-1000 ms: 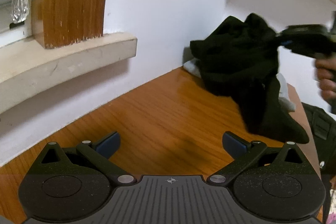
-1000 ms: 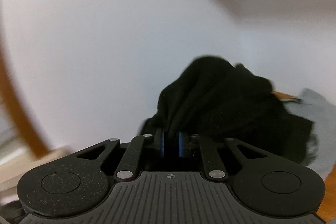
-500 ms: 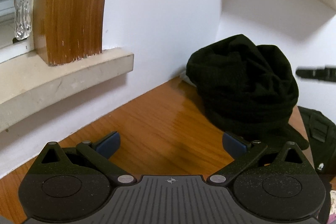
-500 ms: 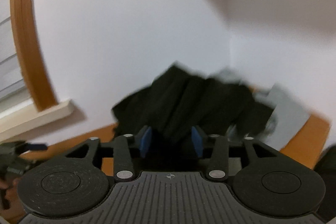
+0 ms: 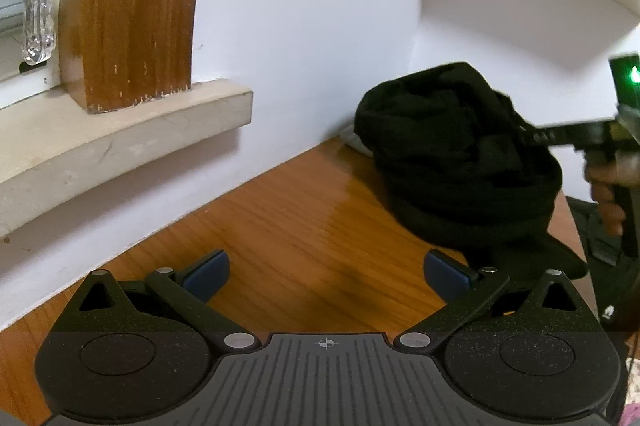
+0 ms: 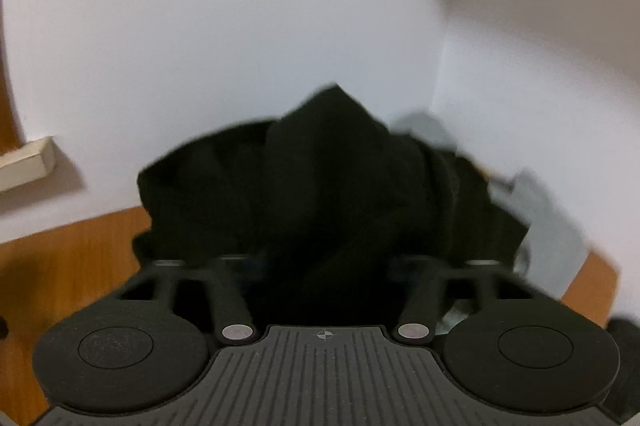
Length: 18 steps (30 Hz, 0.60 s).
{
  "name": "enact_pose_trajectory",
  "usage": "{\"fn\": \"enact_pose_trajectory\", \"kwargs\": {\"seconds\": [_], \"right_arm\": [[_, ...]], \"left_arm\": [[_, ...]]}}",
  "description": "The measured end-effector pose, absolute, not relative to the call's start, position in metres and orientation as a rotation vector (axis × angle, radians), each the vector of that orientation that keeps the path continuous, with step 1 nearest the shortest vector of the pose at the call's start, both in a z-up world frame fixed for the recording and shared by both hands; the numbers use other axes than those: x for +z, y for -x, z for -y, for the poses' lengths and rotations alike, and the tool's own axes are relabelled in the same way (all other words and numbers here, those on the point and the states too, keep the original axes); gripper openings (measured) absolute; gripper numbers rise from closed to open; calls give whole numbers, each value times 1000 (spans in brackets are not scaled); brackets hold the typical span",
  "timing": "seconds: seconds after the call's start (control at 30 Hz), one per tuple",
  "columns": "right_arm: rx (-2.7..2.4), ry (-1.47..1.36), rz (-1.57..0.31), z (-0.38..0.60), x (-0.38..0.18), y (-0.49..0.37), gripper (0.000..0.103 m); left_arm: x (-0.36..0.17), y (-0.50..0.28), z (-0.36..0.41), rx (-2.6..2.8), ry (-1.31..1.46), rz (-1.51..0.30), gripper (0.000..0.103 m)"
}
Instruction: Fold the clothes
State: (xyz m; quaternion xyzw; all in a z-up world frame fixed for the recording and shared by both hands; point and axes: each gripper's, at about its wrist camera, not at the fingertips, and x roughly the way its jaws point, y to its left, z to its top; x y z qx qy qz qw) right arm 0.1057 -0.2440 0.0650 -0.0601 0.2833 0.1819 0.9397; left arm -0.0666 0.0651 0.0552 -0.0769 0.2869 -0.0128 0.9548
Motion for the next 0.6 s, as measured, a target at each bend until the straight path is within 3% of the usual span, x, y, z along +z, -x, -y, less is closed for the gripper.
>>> {"fn": "enact_pose_trajectory", "kwargs": {"seconds": [0.07, 0.17, 0.37, 0.6], "right_arm": [[367, 88, -564, 266, 64, -96, 17], [310, 10, -474, 301, 72, -71, 16], [299, -49, -560, 332, 40, -57, 23], [349, -81, -587, 323, 9, -68, 23]], "left_arm": [[54, 66, -64, -32, 155, -584, 103], [51, 65, -62, -41, 153, -587, 103], [49, 61, -55, -68, 148, -592, 103], [68, 30, -43, -85, 154, -545, 103]]}}
